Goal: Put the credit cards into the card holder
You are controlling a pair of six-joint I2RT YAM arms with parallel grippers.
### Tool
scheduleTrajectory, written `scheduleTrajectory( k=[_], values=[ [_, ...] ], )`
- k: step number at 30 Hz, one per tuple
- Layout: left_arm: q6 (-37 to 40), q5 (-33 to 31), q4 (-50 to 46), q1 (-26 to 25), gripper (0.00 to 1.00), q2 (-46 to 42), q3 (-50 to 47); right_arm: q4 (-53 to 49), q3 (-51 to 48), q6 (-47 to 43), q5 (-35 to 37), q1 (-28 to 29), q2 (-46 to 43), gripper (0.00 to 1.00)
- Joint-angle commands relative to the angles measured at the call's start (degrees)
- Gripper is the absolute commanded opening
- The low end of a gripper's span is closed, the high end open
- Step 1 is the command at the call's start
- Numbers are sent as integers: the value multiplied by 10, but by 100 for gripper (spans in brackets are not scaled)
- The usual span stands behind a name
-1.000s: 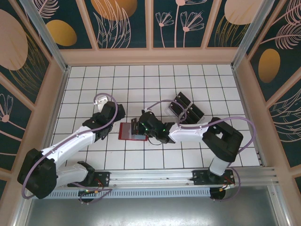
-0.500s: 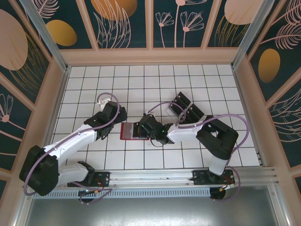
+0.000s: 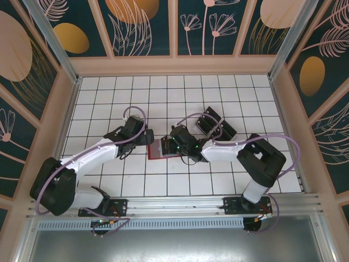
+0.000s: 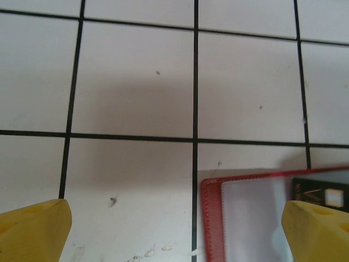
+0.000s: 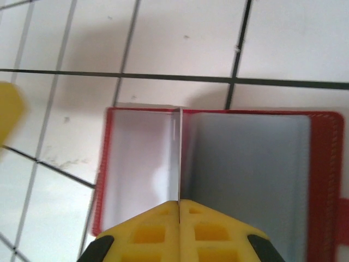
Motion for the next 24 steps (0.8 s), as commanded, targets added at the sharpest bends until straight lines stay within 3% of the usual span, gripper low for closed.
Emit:
scheduleTrajectory(
  k=[1, 10, 24],
  values=[
    [29, 13, -21, 2, 98, 10, 11, 31, -16, -6, -38, -10, -47, 0],
    [48, 18, -25, -6, 98, 39, 17, 129, -101, 60, -53, -42, -108, 0],
    [34, -14, -25, -51, 98, 88, 22, 236, -160, 72, -76, -59, -97, 0]
  ],
)
